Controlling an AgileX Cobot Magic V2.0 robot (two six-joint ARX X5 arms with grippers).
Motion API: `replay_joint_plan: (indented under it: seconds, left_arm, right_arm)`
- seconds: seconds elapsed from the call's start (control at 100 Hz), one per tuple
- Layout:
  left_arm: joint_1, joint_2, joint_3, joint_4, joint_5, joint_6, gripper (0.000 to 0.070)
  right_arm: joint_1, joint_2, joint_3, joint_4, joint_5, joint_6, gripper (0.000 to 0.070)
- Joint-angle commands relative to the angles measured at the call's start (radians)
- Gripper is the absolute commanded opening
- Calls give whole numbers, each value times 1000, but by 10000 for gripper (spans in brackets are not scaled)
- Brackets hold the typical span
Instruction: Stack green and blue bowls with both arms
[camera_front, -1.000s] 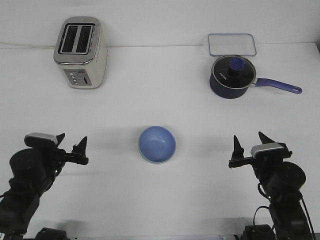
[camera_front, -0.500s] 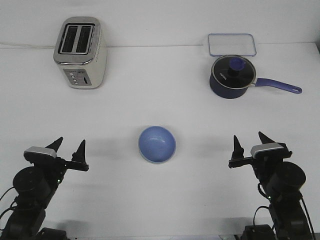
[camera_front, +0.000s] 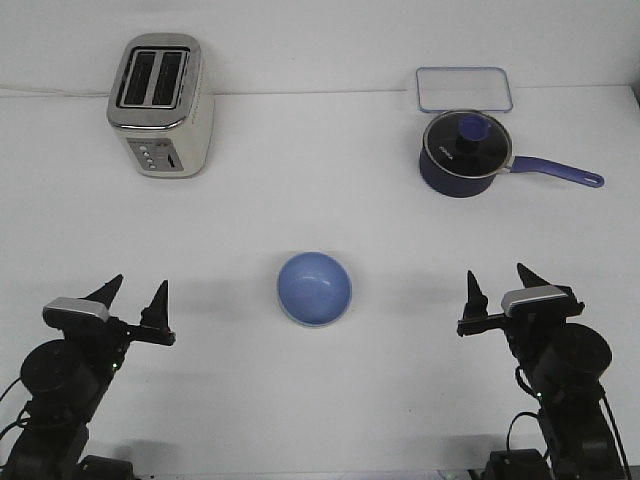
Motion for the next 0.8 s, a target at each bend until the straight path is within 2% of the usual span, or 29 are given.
replay_joint_plan:
  seconds: [0.0, 0.05, 0.15, 0.23, 0.79]
  left_arm:
    - [1, 3, 10, 6, -3, 16, 432]
    - [1, 3, 10, 2, -3, 16, 302]
    - [1, 3, 10, -5, -3, 16, 0]
    - [1, 3, 10, -5, -3, 16, 9]
    - [1, 3, 10, 4, -3, 16, 10]
  right_arm:
    - [2, 4, 6, 10, 1, 5, 525]
    - [2, 4, 6, 10, 0, 5, 453]
    - [2, 4, 6, 9, 1, 5, 206]
    - [2, 4, 6, 9, 1, 5, 6]
    - [2, 4, 6, 10, 0, 5, 0]
